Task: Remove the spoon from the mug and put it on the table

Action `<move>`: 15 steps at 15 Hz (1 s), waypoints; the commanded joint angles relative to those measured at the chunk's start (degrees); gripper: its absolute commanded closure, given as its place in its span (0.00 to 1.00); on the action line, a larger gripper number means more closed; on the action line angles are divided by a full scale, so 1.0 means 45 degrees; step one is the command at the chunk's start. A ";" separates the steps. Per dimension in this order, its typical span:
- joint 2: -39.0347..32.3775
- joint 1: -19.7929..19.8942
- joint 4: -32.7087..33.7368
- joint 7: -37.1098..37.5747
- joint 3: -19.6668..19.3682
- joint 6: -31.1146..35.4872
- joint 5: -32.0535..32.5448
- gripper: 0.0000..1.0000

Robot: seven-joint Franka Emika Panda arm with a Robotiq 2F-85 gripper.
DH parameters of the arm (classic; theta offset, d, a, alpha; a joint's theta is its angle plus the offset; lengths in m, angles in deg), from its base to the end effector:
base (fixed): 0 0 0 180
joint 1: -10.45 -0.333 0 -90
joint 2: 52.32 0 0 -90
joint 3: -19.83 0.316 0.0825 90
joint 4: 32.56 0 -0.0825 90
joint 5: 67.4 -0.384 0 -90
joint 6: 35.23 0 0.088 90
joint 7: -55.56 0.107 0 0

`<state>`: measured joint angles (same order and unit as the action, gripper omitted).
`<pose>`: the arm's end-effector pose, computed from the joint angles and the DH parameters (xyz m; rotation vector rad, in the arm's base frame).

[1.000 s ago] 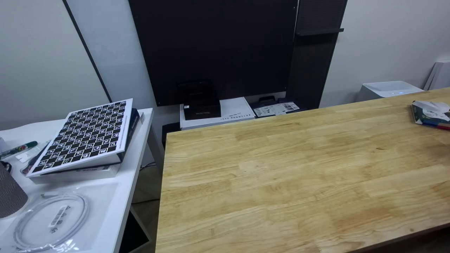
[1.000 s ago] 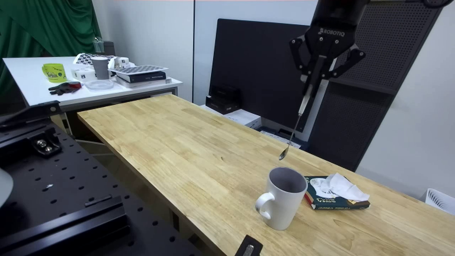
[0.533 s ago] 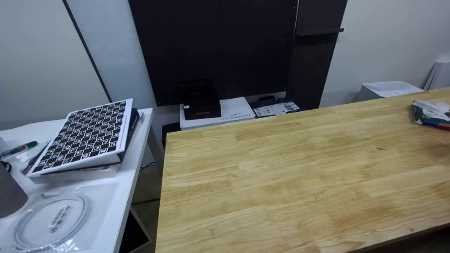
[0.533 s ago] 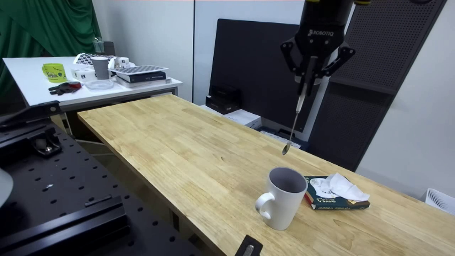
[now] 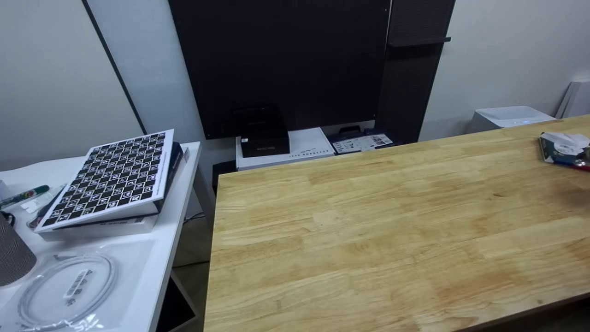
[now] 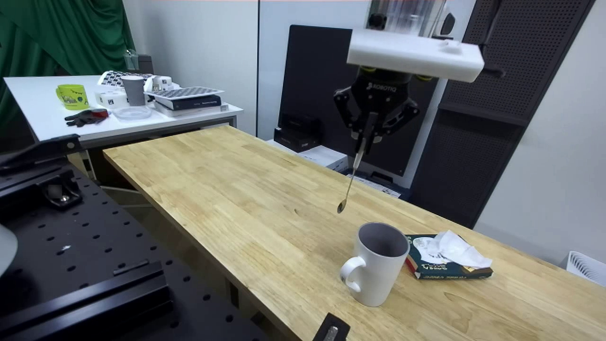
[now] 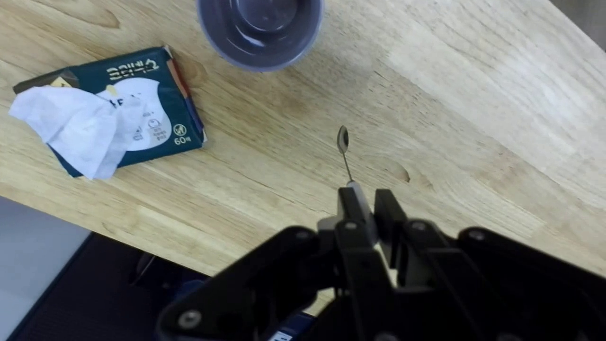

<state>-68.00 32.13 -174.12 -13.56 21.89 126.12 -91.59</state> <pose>0.4465 -0.1798 0.1906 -2.9841 -0.7085 -0.2450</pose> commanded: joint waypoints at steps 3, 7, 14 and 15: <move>-0.0778 0.1126 0.0004 -0.3321 0.1362 0.0134 -0.2575 0.97; -0.1441 0.1035 0.0097 -0.4101 0.1166 0.0150 -0.2792 0.97; -0.2689 0.0401 0.0473 -0.3589 0.0276 0.0232 -0.2256 0.97; -0.2822 0.0311 0.0539 -0.3559 0.0156 0.0230 -0.2252 0.97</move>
<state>-76.93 33.80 -173.62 -30.19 23.20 125.98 -102.14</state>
